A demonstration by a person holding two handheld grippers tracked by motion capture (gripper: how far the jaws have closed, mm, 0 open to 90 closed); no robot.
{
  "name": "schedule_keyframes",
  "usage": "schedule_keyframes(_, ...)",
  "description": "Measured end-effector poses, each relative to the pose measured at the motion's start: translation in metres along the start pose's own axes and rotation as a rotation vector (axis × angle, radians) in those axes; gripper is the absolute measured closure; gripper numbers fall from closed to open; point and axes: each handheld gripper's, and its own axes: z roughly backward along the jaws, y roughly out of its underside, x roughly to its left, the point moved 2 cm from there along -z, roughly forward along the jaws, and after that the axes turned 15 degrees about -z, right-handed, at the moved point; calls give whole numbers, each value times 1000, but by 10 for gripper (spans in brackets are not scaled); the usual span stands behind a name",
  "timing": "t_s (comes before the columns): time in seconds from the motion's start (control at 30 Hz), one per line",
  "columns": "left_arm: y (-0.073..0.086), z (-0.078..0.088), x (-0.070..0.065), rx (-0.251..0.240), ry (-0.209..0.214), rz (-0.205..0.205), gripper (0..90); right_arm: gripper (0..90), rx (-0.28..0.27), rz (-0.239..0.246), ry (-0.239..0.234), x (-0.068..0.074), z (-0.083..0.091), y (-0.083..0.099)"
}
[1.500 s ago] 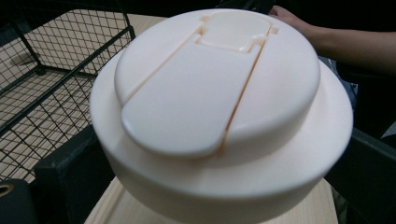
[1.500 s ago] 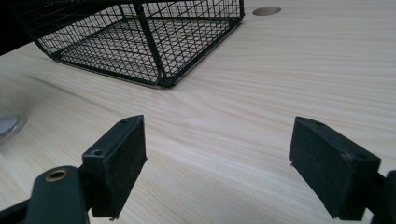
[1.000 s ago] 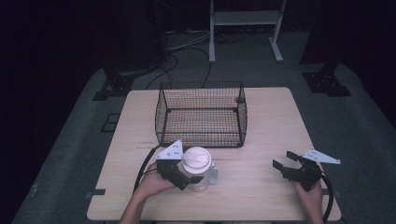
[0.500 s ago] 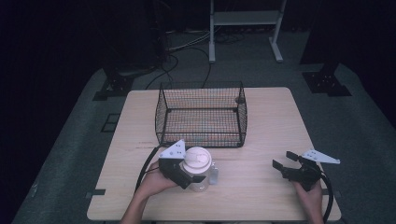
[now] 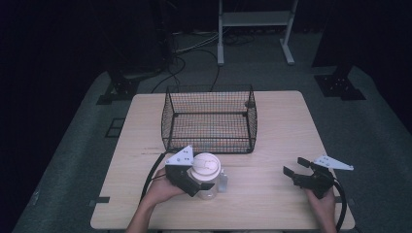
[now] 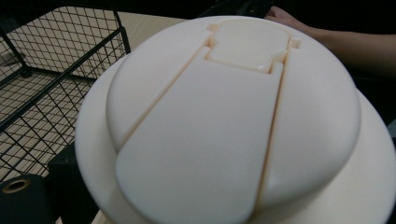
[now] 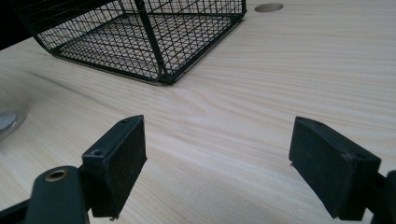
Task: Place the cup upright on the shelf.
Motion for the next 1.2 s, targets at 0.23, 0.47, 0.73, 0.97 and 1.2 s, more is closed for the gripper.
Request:
schedule_keyframes(0.23, -9, 3, 3, -10, -7, -5, 55, 177, 1, 1, 1, 0, 0, 0)
schedule_keyframes(0.47, -25, 11, 16, 3, 0, -7, 55, 176, 2, 1, 1, 0, 0, 0)
schedule_keyframes(0.73, -46, 27, 45, -32, -10, 8, 55, 176, 2, -2, 3, 0, 0, 0)
schedule_keyframes(0.97, -64, 37, 73, -35, -27, 28, 55, 176, 3, -2, 2, 0, 0, 0)
schedule_keyframes(1.2, -81, 42, 94, -23, -41, 24, 55, 175, 3, 2, 3, -1, -1, 0)
